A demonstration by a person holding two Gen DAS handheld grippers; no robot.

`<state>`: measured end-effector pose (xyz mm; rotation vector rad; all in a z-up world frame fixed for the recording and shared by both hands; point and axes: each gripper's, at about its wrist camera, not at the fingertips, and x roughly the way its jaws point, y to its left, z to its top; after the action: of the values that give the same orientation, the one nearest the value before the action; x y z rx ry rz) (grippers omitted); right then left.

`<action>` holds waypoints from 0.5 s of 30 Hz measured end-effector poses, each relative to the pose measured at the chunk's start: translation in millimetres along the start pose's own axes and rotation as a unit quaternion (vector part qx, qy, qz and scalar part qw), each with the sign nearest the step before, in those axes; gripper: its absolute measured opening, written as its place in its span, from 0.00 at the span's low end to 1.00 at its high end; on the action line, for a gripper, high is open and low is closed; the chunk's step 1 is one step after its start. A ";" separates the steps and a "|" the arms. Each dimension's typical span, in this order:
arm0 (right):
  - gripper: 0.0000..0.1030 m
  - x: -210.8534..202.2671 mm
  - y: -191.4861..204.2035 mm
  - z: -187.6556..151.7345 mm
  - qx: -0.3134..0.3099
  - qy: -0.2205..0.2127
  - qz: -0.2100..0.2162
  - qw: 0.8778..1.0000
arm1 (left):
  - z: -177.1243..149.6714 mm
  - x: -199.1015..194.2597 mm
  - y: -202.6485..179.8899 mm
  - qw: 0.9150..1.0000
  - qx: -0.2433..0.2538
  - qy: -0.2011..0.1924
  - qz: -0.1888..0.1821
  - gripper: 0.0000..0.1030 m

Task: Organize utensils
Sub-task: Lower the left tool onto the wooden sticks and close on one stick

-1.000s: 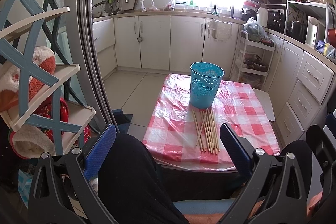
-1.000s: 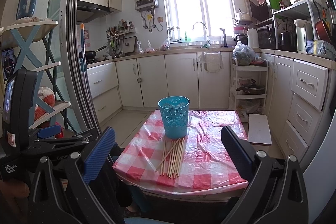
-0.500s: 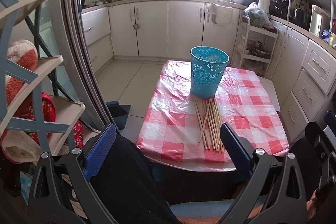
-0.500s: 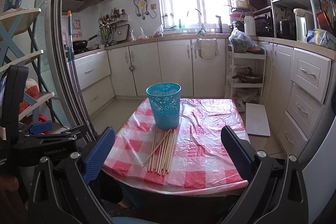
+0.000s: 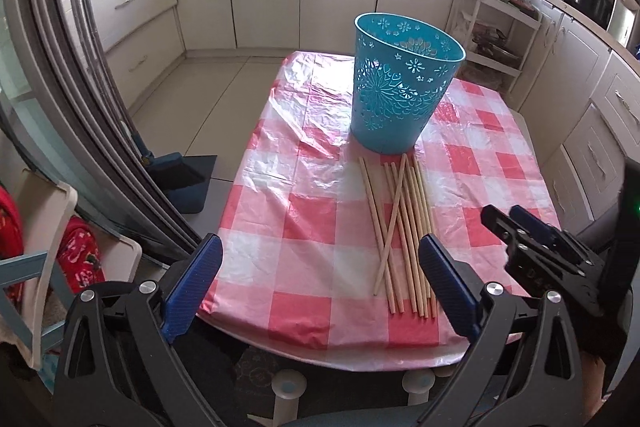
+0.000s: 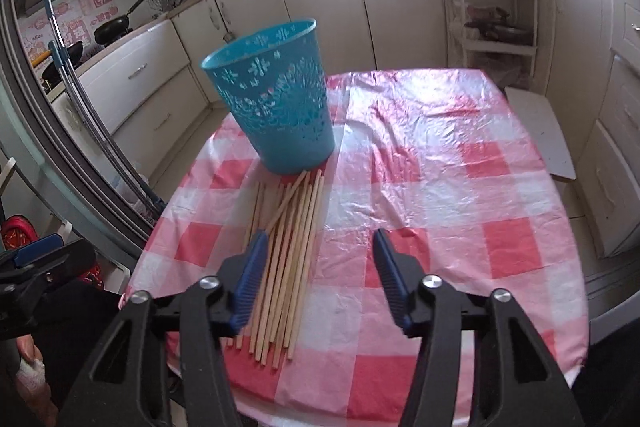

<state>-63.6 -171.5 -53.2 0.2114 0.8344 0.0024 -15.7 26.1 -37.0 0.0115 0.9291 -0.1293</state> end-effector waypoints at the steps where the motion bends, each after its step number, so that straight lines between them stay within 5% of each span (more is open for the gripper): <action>1: 0.37 12.3 -0.1 2.3 -0.003 0.009 -0.001 1.000 | 2.8 7.7 -1.9 1.000 0.002 0.005 -0.004 0.92; 15: 0.15 82.9 -6.1 17.9 -0.031 0.070 -0.023 0.997 | 26.6 67.3 -20.3 0.998 0.023 0.040 -0.042 0.91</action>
<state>4.8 -173.8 -103.6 0.1346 0.9770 0.0005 43.0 -2.9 -73.9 0.0207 1.0068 -0.2289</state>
